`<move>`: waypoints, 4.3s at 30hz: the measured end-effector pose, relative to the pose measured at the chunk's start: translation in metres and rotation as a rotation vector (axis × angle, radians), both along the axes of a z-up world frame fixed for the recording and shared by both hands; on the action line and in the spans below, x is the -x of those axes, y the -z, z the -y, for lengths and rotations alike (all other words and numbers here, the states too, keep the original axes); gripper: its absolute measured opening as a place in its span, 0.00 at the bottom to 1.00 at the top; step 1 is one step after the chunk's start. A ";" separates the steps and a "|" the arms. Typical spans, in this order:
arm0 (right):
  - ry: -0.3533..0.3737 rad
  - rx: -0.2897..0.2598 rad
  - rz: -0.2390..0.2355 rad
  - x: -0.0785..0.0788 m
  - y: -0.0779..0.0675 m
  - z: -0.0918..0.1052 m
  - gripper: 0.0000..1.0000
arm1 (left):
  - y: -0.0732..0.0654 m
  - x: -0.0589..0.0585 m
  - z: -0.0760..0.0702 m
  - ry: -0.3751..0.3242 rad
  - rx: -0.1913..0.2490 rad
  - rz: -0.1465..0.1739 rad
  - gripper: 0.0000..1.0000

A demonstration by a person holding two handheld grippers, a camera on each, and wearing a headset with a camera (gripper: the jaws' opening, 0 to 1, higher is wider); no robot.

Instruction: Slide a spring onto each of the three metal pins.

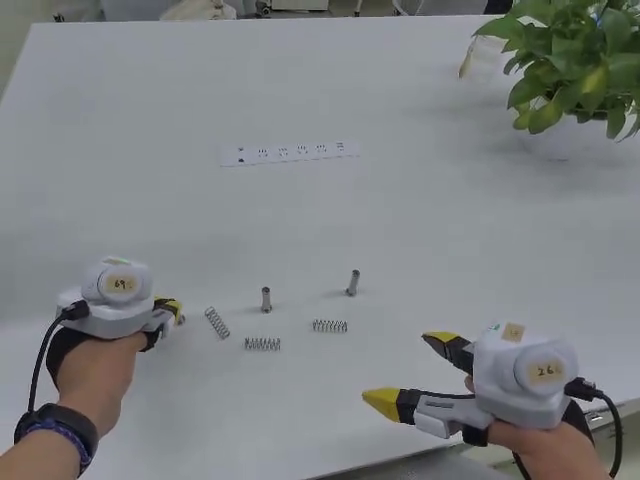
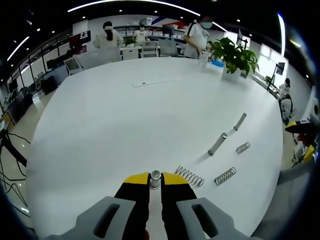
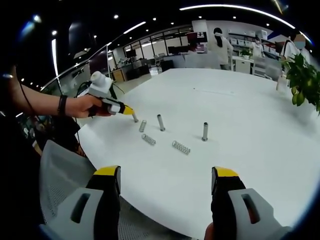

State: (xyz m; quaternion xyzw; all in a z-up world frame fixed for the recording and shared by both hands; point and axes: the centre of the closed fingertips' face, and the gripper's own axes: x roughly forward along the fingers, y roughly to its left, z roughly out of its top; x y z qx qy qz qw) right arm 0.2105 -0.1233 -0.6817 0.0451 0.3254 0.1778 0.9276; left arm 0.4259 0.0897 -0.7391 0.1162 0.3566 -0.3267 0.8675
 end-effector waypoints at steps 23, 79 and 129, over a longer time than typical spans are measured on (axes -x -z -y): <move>0.013 -0.004 -0.005 0.004 0.002 0.003 0.73 | 0.015 0.012 -0.004 -0.004 0.007 -0.067 0.16; -0.102 0.009 -0.005 -0.001 0.010 -0.017 0.74 | -0.021 0.102 -0.074 0.015 0.053 0.019 0.40; -0.142 0.025 -0.023 -0.003 0.017 -0.018 0.74 | -0.062 0.129 -0.082 0.102 0.085 0.072 0.71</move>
